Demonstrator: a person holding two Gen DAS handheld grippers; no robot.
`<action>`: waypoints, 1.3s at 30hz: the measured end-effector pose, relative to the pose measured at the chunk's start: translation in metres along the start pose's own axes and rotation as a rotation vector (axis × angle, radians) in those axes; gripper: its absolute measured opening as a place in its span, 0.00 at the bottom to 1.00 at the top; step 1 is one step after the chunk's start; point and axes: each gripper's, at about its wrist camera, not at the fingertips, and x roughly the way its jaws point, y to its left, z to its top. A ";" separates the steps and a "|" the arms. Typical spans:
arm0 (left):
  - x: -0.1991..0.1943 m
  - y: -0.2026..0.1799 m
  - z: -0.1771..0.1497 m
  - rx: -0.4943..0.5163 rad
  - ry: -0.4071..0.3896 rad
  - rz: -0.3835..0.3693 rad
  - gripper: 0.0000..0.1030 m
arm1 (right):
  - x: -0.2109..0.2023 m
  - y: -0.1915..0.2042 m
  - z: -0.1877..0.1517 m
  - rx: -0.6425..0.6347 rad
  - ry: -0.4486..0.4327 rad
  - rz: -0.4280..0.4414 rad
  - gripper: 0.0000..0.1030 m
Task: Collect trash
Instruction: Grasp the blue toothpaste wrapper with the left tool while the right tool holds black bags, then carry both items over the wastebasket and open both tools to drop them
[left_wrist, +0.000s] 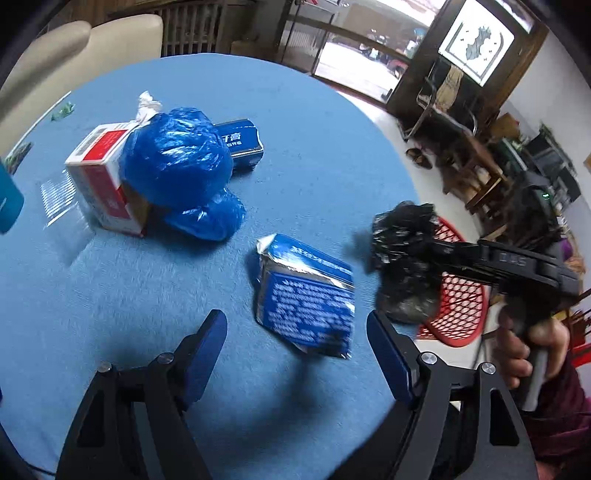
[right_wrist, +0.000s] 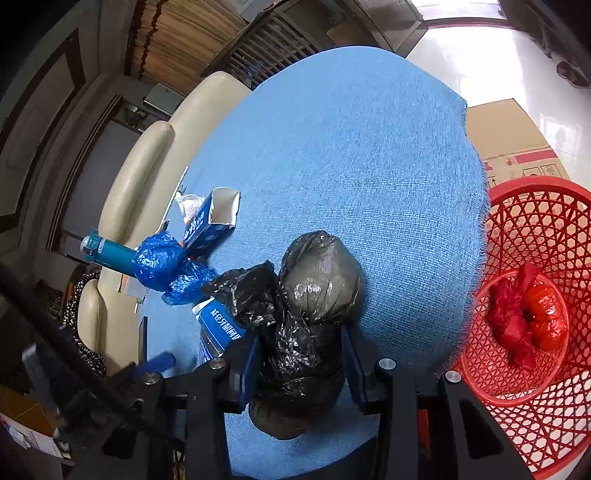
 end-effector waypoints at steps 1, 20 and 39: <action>0.005 -0.002 0.003 0.014 0.011 0.016 0.76 | 0.000 0.000 0.000 0.000 -0.002 0.000 0.41; 0.038 -0.013 0.022 0.058 -0.005 0.087 0.68 | -0.033 -0.004 -0.001 -0.062 -0.110 -0.030 0.41; -0.011 -0.119 0.041 0.228 -0.112 0.027 0.68 | -0.112 -0.031 -0.003 -0.086 -0.309 -0.054 0.41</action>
